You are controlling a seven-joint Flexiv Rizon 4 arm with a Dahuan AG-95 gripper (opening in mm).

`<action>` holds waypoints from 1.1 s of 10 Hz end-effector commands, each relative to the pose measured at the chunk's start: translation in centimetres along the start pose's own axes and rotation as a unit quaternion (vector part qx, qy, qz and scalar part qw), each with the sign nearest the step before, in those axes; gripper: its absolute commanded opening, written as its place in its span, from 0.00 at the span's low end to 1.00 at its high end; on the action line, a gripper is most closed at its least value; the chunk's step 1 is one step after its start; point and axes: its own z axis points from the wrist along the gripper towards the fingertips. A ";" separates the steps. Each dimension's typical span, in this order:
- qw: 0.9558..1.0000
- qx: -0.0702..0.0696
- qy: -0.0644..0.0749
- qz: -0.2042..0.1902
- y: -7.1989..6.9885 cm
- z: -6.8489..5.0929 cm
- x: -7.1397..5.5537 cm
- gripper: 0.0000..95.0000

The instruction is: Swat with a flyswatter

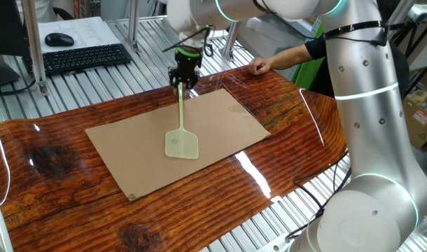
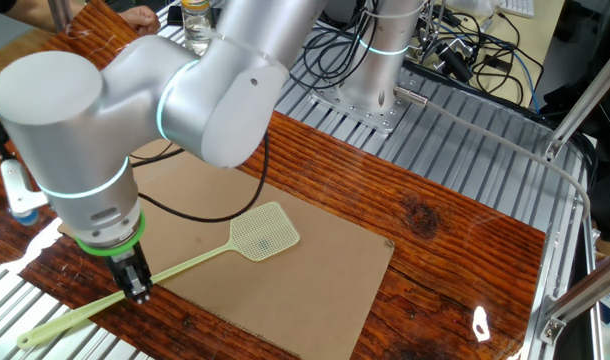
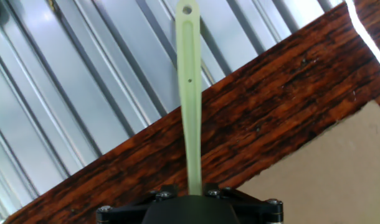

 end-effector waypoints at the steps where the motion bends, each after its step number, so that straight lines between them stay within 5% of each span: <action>1: 1.000 0.002 0.010 0.007 0.6 -0.3 0.4 0.60; 2: 1.000 0.001 0.015 0.004 0.7 -0.4 0.4 0.60; 4: 1.000 -0.002 0.020 -0.016 0.7 -0.6 0.4 0.20; 5: 0.999 -0.003 0.019 -0.026 0.6 -1.0 0.5 0.20; 6: 0.999 -0.003 0.021 -0.028 0.6 -1.2 0.5 0.00; 7: 0.998 -0.003 0.032 -0.050 0.3 -2.3 0.5 0.00; 11: 0.994 -0.008 0.038 -0.105 -0.2 -4.1 0.9 0.00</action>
